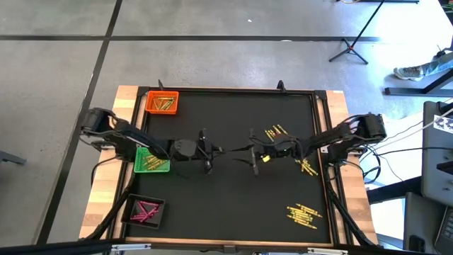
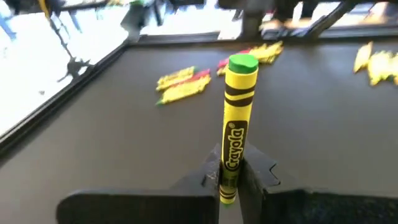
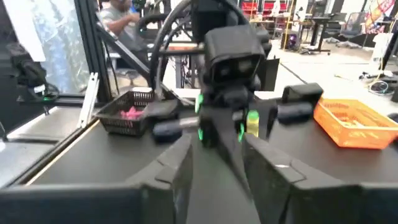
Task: Sort crayons
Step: Put the green crayon into the orange bin
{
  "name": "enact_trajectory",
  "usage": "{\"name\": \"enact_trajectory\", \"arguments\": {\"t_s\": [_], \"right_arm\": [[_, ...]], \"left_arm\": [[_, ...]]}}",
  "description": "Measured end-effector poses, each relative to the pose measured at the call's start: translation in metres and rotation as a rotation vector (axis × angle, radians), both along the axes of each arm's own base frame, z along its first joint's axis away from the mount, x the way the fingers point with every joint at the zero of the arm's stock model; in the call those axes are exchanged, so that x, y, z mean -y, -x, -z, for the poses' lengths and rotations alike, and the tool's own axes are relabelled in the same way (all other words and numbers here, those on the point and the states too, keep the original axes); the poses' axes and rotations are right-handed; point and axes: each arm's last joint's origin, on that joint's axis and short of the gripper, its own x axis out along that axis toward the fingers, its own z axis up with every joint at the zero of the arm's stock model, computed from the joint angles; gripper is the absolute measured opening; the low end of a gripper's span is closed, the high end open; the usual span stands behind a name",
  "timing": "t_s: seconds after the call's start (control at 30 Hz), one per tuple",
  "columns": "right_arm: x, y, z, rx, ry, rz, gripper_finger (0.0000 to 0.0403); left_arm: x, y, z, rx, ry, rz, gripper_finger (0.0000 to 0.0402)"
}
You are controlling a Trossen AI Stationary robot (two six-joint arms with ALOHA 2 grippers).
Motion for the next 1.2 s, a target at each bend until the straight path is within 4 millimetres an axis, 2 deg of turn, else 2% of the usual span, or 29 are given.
{"name": "enact_trajectory", "arguments": {"t_s": [0.13, 0.27, 0.4, 0.6, 0.8, 0.93, 1.07, 1.2], "right_arm": [[0.003, 0.02, 0.007, -0.044, 0.006, 0.043, 0.0151], [0.004, 0.035, 0.029, -0.135, -0.02, 0.058, 0.015], [0.006, 0.042, 0.048, -0.209, -0.052, 0.111, 0.0148], [0.008, 0.037, 0.058, -0.239, -0.016, 0.194, 0.0147], [0.009, 0.036, 0.065, -0.266, -0.001, 0.194, 0.0147], [0.009, 0.036, 0.063, -0.245, -0.006, 0.195, 0.0147], [0.009, 0.035, 0.061, -0.233, -0.012, 0.195, 0.0147], [0.009, 0.035, 0.062, -0.234, -0.02, 0.196, 0.0147]], "left_arm": [[-0.003, 0.019, -0.015, -0.1, 0.022, -0.033, 0.0013], [-0.012, 0.042, -0.028, -0.186, 0.063, -0.09, 0.0013], [-0.029, 0.061, -0.032, -0.287, 0.084, -0.173, 0.0013], [-0.056, 0.08, -0.039, -0.452, 0.12, -0.313, 0.0013], [-0.081, 0.089, -0.07, -0.585, 0.117, -0.466, 0.0013], [-0.104, 0.098, -0.085, -0.631, 0.054, -0.6, 0.0013], [-0.128, 0.106, -0.087, -0.652, -0.04, -0.689, 0.0013], [-0.151, 0.12, -0.08, -0.677, -0.017, -0.796, 0.0013]]}}
